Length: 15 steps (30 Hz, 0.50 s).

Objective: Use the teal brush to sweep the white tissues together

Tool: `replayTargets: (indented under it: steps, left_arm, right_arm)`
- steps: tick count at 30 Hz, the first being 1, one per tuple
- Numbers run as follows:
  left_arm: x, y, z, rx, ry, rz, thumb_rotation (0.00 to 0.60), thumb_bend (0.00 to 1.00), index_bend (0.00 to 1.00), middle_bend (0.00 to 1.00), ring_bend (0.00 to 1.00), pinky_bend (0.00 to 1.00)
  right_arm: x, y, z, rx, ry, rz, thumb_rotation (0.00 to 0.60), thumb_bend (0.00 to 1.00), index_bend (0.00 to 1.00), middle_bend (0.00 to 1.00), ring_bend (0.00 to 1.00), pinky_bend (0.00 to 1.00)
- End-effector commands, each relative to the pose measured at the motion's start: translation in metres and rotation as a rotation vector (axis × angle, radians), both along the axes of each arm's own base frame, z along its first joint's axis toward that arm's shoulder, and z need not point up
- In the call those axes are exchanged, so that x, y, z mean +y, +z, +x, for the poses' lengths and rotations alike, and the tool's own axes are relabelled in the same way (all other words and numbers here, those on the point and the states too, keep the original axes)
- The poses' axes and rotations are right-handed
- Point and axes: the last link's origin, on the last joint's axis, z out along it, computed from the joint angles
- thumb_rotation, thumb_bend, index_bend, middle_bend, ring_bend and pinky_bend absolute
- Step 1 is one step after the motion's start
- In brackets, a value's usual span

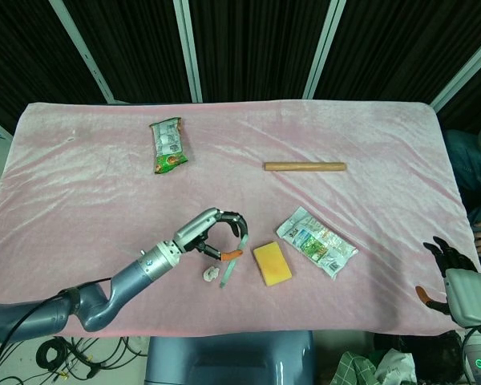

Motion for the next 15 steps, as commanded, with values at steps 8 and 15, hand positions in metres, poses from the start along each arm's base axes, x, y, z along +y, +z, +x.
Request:
replayTargets:
  steps: [8, 15]
  left_arm:
    - [-0.017, -0.034, -0.011, -0.071, -0.026, -0.038, 0.600, 0.44, 0.70, 0.70, 0.38, 0.45]
    - [-0.020, -0.042, -0.031, -0.037, -0.052, 0.021, 0.600, 0.44, 0.71, 0.71, 0.38, 0.45]
  right_arm:
    - [0.000, 0.000, 0.000, -0.002, -0.003, -0.001, 0.600, 0.20, 0.16, 0.07, 0.14, 0.19]
    - [0.000, 0.000, 0.000, -0.004, -0.006, 0.001, 0.600, 0.20, 0.16, 0.07, 0.14, 0.19]
